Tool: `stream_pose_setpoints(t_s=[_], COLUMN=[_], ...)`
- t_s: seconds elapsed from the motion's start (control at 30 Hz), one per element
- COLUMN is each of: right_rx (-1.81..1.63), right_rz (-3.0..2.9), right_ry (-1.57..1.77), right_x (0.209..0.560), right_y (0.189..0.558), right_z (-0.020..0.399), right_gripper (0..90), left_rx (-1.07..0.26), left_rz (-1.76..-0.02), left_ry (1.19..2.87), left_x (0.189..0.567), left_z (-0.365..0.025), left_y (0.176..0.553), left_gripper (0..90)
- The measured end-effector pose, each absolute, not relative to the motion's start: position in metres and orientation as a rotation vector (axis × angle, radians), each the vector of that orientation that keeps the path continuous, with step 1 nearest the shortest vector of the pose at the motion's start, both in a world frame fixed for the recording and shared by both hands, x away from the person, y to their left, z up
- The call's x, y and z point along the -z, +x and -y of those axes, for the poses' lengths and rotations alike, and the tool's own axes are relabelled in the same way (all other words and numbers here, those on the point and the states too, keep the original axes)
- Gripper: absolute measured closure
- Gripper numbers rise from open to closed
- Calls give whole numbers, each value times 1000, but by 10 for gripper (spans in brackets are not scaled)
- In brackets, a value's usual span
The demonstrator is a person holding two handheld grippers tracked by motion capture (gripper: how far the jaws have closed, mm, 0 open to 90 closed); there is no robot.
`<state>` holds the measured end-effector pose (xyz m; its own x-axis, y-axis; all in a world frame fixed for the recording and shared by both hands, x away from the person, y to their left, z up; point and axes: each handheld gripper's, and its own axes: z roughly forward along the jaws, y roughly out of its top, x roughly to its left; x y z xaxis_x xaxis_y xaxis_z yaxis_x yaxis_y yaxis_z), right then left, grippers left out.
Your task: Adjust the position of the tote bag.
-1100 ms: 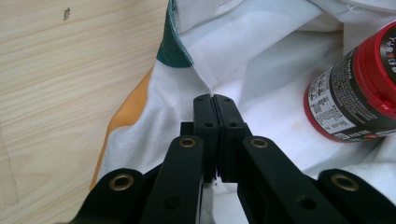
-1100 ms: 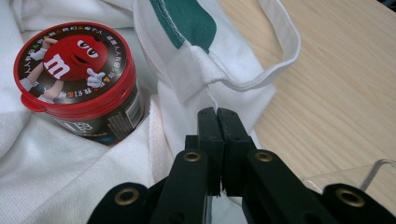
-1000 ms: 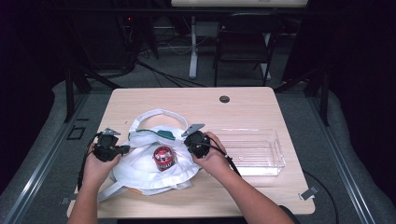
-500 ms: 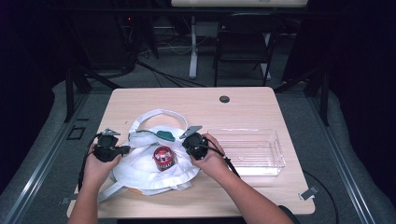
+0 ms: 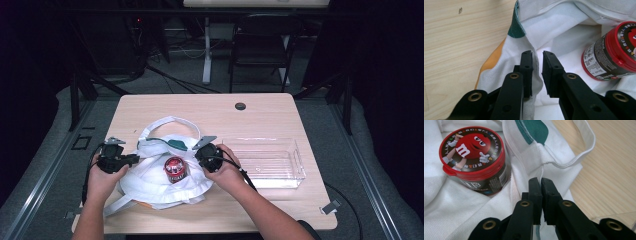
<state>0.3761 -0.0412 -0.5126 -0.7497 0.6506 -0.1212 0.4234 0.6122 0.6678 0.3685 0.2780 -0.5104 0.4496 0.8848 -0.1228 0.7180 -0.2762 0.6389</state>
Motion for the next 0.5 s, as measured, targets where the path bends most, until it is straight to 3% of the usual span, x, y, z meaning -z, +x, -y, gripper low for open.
stream_pose_setpoints(t_s=[0.37, 0.5], right_rx=[-965, -1032], right_rz=[-2467, -2450], right_ry=[845, 851], right_x=[504, 500], right_y=[369, 367], right_z=[42, 44], right_gripper=[798, 736], left_rx=[-367, -390], left_rz=[-1325, -1310], left_ry=[2029, 2017], left_x=[500, 495], left_z=[-282, -280], left_y=[364, 362], left_gripper=[699, 673])
